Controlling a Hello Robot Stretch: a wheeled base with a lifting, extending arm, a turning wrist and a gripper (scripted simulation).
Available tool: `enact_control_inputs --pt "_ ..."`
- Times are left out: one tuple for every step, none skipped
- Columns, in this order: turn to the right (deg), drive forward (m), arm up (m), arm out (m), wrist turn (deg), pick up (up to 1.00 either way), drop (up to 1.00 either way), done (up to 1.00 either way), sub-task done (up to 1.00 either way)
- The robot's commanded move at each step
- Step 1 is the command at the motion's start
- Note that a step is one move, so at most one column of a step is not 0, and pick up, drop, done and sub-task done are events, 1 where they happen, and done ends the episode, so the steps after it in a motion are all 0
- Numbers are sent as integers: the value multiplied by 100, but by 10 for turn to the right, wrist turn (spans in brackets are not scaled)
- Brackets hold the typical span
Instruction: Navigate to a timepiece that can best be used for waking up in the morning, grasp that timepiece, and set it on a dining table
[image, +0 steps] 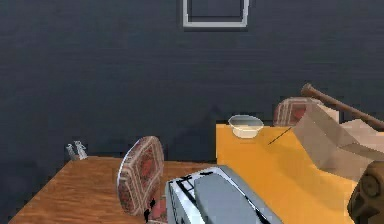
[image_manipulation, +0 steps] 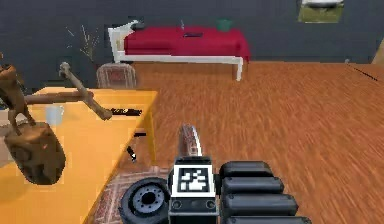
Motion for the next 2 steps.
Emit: enact_control_inputs --pt "-390 0 0 0 0 0 0 0 0" --pt "420 0 0 0 0 0 0 0 0"
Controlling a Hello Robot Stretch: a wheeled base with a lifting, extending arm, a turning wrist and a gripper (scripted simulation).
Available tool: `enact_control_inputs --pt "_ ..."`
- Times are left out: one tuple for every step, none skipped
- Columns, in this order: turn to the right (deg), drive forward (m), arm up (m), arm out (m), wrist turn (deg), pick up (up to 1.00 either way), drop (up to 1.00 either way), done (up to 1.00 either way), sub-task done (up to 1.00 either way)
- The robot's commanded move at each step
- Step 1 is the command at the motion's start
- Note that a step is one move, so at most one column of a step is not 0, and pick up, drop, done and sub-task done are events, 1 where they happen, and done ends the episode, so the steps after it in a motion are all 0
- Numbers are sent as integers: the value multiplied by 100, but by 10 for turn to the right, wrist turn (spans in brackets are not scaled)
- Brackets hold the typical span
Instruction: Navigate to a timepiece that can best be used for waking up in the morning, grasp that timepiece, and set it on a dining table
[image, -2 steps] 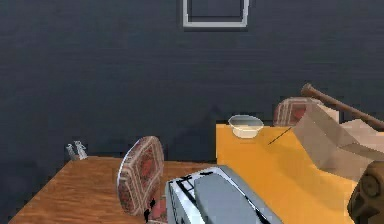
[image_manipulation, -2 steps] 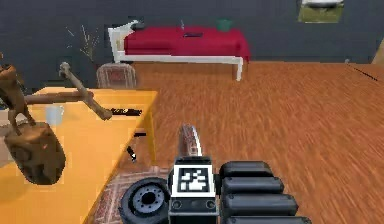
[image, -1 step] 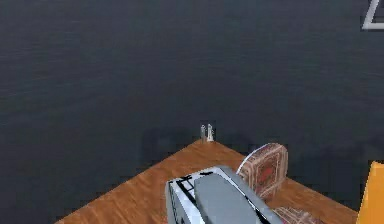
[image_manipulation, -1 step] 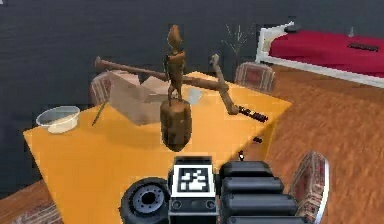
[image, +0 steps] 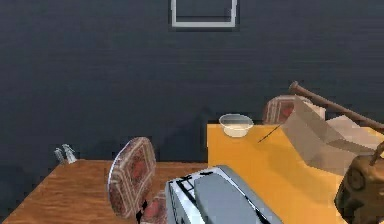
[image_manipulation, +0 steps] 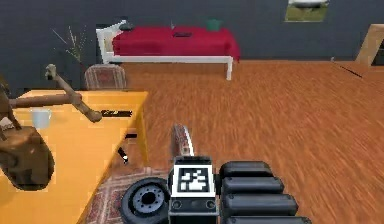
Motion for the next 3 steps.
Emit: enact_control_inputs --pt "-390 0 0 0 0 0 0 0 0" --pt "450 0 0 0 0 0 0 0 0" --pt "270 0 0 0 0 0 0 0 0"
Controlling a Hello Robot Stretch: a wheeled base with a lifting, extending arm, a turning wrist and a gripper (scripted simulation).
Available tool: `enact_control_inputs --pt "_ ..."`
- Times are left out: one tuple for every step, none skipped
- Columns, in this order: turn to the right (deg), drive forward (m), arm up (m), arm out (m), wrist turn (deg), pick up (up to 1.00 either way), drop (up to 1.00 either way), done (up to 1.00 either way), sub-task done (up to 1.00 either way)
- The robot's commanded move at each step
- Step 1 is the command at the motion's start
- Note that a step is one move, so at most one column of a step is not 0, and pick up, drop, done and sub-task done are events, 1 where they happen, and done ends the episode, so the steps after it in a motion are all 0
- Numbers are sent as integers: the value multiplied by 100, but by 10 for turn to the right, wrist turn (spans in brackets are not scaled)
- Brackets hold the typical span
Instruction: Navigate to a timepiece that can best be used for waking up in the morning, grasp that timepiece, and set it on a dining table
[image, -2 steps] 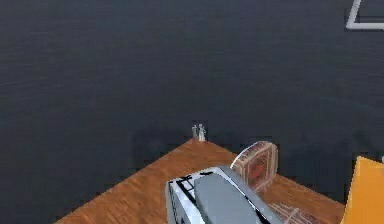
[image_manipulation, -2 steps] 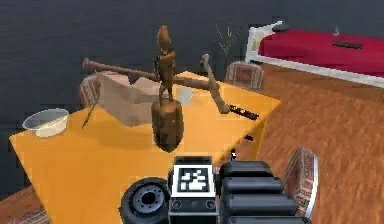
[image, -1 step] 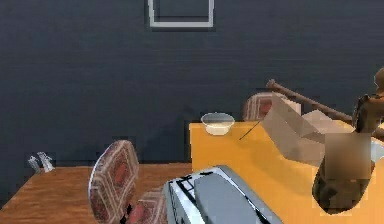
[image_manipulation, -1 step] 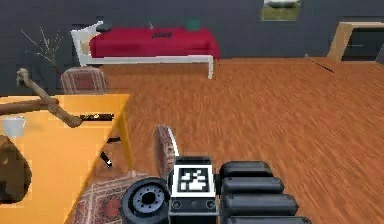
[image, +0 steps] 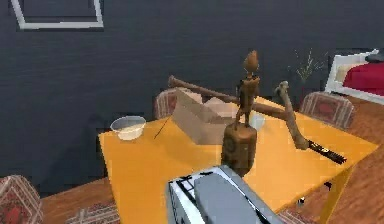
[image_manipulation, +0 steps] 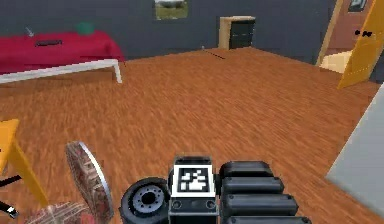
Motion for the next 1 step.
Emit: enact_control_inputs --pt "30 0 0 0 0 0 0 0 0"
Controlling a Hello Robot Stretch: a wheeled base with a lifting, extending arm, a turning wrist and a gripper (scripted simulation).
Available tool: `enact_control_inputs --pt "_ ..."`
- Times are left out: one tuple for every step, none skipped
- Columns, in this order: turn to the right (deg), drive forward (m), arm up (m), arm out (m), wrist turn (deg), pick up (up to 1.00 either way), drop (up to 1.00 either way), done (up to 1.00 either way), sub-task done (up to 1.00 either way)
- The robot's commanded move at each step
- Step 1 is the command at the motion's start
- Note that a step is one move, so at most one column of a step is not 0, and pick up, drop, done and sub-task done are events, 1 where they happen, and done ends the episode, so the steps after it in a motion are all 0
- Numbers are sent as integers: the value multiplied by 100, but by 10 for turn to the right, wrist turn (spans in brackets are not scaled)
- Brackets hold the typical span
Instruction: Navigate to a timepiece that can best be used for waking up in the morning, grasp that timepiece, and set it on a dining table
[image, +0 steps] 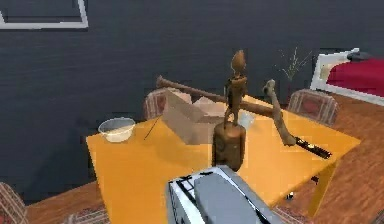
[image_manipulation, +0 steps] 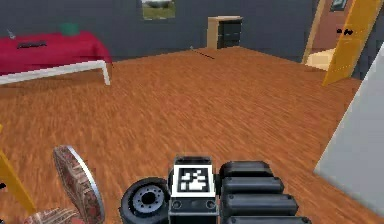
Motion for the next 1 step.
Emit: enact_control_inputs --pt "0 15 0 0 0 0 0 0 0"
